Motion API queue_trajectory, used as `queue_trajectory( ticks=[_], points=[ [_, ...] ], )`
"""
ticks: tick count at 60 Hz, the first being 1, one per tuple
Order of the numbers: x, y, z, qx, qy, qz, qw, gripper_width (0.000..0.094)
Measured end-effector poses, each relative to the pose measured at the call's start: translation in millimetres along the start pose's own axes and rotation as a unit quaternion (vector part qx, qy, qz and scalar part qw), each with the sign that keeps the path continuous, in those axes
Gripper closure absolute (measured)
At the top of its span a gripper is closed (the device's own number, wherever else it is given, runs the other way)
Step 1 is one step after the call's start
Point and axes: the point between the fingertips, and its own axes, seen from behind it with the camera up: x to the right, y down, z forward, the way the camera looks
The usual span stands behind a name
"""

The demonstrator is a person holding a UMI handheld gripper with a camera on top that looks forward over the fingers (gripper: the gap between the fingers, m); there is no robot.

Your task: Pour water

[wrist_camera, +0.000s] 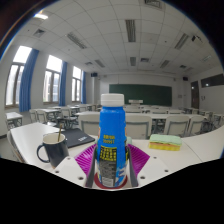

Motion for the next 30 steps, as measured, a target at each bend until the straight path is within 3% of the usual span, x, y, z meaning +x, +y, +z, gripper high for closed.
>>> queue_trajectory(
  ticks=[5,9,12,30],
  points=[
    [2.7,1.4,-22.7,-0.015,-0.004,-0.018,1.0,0.0303],
    [9.0,2.5,-50.0,-0.024,-0.004,-0.033,0.999,0.0066],
    [19.1,0.1,-78.6,-0.021,0.007,-0.037,0.999,0.011],
    [41.2,-3.5,-286.5,0.001,0.014,0.007,1.0,0.0085]
  ],
)
